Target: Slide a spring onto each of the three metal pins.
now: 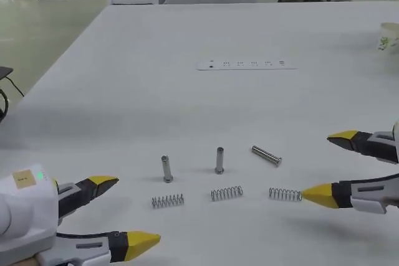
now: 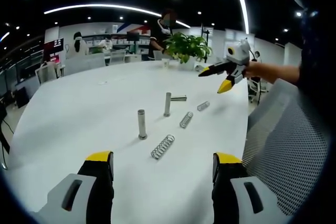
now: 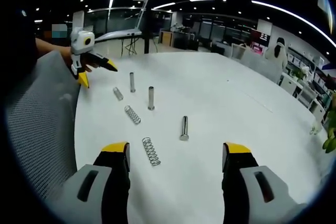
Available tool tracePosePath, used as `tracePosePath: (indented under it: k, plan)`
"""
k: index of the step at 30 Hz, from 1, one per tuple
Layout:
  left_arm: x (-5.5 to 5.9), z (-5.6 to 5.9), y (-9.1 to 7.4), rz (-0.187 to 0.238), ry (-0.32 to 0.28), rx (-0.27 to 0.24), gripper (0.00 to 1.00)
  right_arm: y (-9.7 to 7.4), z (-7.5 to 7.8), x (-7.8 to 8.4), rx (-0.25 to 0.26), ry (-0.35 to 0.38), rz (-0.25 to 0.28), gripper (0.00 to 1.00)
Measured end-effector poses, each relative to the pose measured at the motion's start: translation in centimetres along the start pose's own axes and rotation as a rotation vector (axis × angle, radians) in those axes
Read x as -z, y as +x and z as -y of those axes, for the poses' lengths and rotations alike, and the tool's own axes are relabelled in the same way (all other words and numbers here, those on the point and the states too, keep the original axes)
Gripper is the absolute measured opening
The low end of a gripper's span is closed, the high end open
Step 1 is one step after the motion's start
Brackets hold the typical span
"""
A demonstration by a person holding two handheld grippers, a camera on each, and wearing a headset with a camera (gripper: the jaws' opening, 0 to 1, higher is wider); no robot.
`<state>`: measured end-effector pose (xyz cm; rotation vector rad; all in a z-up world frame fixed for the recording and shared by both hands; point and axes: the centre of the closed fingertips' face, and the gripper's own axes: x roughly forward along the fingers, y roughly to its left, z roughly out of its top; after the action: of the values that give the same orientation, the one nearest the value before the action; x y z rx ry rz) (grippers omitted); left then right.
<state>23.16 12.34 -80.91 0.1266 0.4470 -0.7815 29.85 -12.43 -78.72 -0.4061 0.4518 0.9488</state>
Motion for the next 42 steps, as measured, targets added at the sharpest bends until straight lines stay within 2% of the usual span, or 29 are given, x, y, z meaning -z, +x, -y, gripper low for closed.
tracePosePath:
  k: [10, 26, 34, 42]
  plan:
    - [-0.1, 0.0, 0.0, 0.003, -0.002, -0.004, 0.73, 1.1, 0.9, -1.3, -0.005, -0.025, -0.01, 0.67]
    - [-0.1, -0.3, -0.1, 0.009, -0.004, -0.011, 0.73, 4.5, 1.8, -3.5, -0.025, -0.075, -0.043, 0.56]
    - [0.0, -0.4, -0.1, 0.007, -0.002, -0.012, 0.73, 6.1, 1.7, -3.3, -0.043, -0.087, -0.108, 0.5]
    - [0.0, -0.3, 0.0, 0.005, 0.001, -0.009, 0.73, 7.7, 1.8, -2.7, -0.052, -0.092, -0.193, 0.38]
